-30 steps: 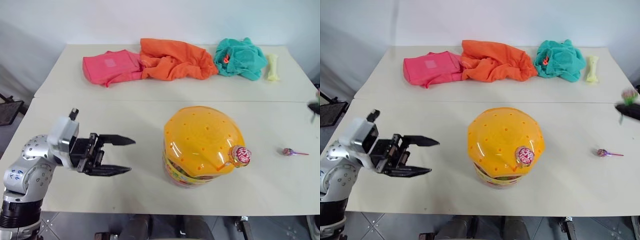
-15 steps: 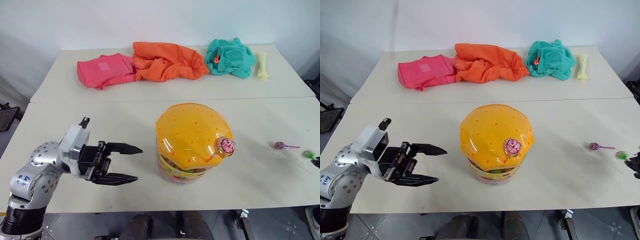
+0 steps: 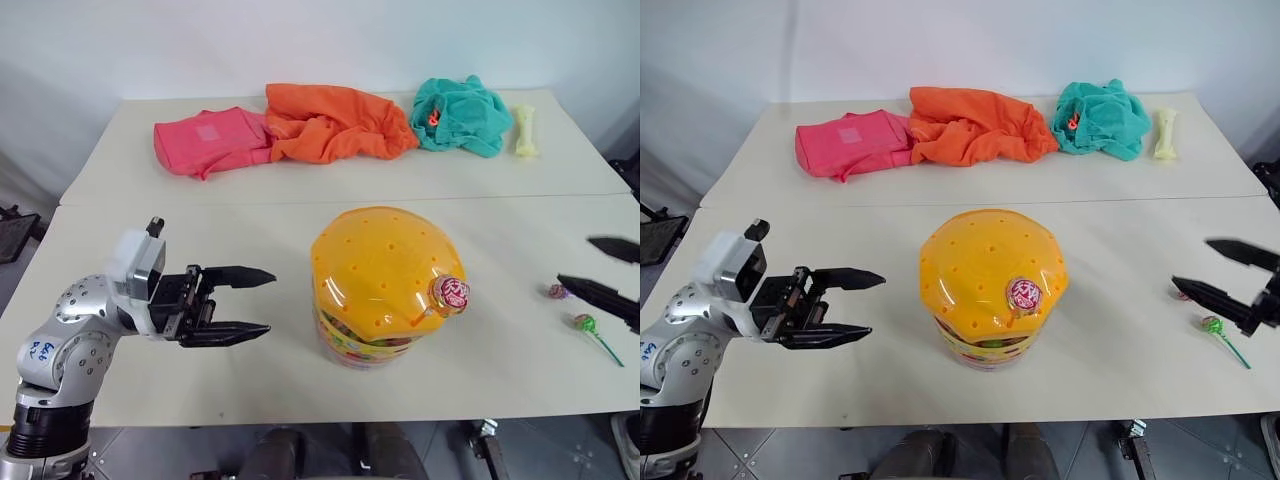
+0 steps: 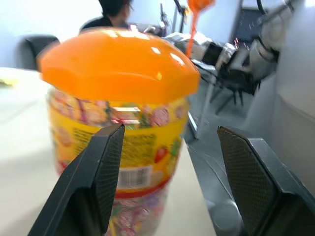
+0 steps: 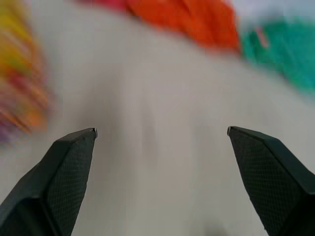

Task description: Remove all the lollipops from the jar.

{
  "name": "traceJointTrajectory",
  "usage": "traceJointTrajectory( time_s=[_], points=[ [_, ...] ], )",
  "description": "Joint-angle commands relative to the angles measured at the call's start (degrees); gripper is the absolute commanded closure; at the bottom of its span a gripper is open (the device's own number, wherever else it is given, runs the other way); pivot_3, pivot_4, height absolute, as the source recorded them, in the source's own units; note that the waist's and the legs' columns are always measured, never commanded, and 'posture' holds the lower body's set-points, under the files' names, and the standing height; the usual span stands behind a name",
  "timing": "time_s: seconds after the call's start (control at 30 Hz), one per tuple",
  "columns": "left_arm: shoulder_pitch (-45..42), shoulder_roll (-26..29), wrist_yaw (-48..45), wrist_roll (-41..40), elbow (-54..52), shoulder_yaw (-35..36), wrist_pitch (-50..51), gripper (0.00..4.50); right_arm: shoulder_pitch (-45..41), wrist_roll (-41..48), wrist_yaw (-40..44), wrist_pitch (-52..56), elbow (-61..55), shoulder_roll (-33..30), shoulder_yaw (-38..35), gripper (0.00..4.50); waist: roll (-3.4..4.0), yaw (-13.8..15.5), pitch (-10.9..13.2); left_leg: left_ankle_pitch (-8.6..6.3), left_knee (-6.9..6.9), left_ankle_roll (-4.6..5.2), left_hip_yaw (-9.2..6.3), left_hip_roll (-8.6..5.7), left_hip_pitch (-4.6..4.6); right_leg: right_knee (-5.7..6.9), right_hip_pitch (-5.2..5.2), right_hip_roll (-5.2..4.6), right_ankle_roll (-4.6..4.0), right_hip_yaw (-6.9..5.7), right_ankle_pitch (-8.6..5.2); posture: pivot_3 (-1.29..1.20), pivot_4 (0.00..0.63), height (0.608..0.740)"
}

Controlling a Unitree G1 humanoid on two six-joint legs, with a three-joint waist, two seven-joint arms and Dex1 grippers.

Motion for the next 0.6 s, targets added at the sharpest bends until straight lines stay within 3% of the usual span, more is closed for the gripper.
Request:
traceJointTrajectory(
  time_s=[0.03,0.2,0.37,0.6],
  points=[
    [-0.4,0.0,-1.2,-1.3,2.7,1.6,-0.3,1.3,-1.7,12.1,-1.2,6.1,-14.8,-0.1,0.0,0.03,-0.01,0.3,0.0,-0.02,0.0,-0.02,-0.05,0.0,0.0,0.0,0.01,0.0,0.0,-0.02,0.0,0.0,0.15,0.74],
    [-1.6,0.5,-4.1,0.1,5.3,1.2,-1.8,1.3,-5.4,17.8,2.0,3.6,-27.8,0.6,5.0,0.03,-0.02,1.1,0.0,-0.05,-0.03,-0.02,-0.1,0.0,-0.08,-0.1,-0.05,-0.02,0.0,-0.08,0.0,0.0,0.15,0.74],
    [-2.7,0.9,-6.0,1.0,6.6,0.8,-2.7,1.3,-8.8,15.1,8.1,-1.7,-29.3,1.6,11.9,0.03,-0.09,1.5,0.0,-0.12,0.06,0.08,-0.21,-0.09,-0.21,-0.28,-0.03,-0.09,0.08,-0.15,0.05,0.0,0.15,0.74],
    [-2.3,0.7,-6.6,-0.1,4.6,1.3,-2.5,1.3,-14.9,14.2,8.2,-1.9,-28.2,3.2,21.4,0.03,-0.1,1.0,0.0,-0.13,0.03,0.1,-0.21,-0.05,-0.21,-0.28,-0.07,-0.07,0.07,-0.18,0.04,0.0,0.15,0.74]
  ],
)
